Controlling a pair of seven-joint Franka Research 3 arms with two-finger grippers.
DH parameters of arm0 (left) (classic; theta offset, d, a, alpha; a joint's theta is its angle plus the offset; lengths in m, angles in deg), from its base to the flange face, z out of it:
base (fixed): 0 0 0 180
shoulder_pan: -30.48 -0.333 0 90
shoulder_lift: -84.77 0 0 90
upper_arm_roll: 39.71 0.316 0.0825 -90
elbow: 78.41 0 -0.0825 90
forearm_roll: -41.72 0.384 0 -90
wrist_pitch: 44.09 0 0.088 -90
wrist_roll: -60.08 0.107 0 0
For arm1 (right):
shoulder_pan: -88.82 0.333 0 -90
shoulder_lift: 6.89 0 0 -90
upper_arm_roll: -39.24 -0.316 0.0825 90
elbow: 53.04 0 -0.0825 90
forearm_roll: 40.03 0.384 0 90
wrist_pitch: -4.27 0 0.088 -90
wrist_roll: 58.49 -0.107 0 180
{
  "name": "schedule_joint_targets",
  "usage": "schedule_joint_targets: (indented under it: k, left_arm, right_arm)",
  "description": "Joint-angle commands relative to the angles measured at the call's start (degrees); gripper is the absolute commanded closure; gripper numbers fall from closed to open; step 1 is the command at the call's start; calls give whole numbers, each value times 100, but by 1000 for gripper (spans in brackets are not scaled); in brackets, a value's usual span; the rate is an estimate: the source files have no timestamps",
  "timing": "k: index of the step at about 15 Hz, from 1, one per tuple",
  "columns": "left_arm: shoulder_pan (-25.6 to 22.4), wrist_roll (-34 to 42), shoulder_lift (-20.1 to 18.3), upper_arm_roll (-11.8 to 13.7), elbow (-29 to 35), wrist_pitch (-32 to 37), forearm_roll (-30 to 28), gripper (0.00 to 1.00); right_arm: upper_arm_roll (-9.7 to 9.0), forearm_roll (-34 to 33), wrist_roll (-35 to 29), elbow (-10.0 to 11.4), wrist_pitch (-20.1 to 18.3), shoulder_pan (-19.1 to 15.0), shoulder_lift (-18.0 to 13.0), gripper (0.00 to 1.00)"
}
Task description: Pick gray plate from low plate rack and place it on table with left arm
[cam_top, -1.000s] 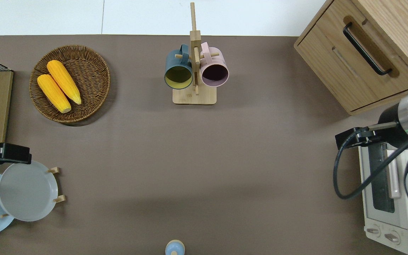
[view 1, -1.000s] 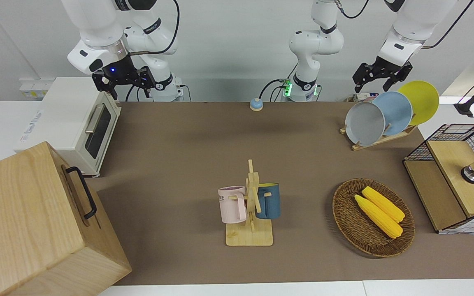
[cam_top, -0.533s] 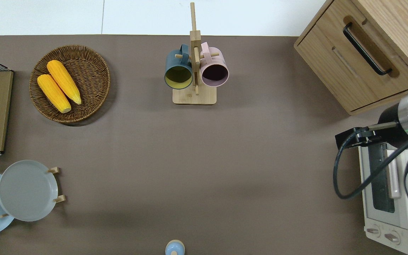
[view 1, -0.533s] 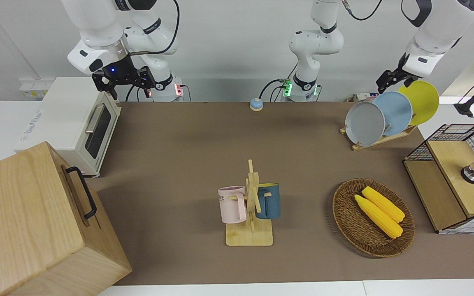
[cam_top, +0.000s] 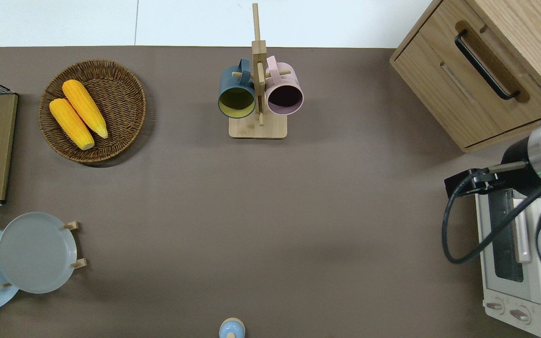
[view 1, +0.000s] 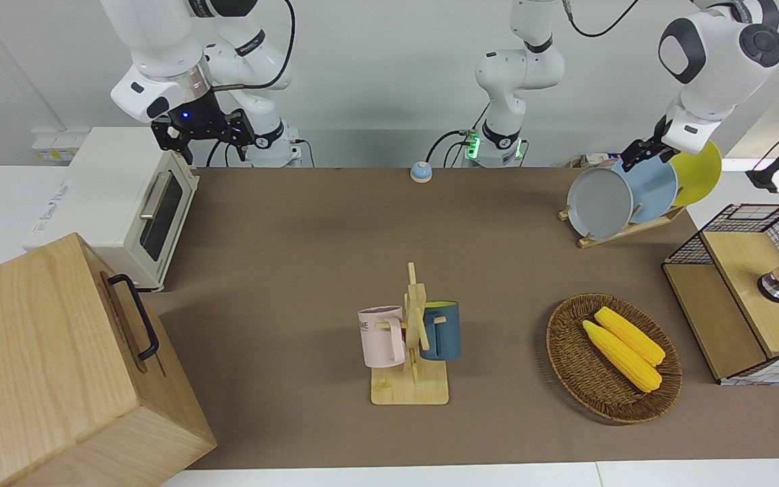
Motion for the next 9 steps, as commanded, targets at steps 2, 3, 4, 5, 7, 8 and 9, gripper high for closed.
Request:
schedule_joint_targets:
  k: [2, 3, 4, 5, 7, 8, 9]
  left_arm:
    - [8, 294, -224, 231, 741, -714, -358, 9]
    - [8, 347, -232, 301, 960, -985, -463, 9]
    - [8, 382, -224, 328, 1118, -1188, -473, 9]
    - [8, 417, -206, 363, 1190, -1294, -482, 11]
    - [43, 427, -180, 390, 1347, -1444, -621, 15]
    - [43, 427, -180, 390, 1401, -1471, -666, 36]
    - [43, 427, -171, 381, 1410, -1463, -666, 82]
  right_arm:
    - [-121, -28, -68, -41, -62, -132, -12, 17]
    - [-121, -28, -68, -33, -62, -132, -12, 17]
    - [-113, -28, -68, -41, -62, -132, -12, 17]
    - [-113, -28, -68, -41, -62, -132, -20, 17]
    - [-121, -28, -68, -41, -62, -132, -12, 17]
    - [-121, -28, -68, -41, -62, -132, -12, 17]
    - [-121, -28, -68, -41, -70, -132, -12, 17]
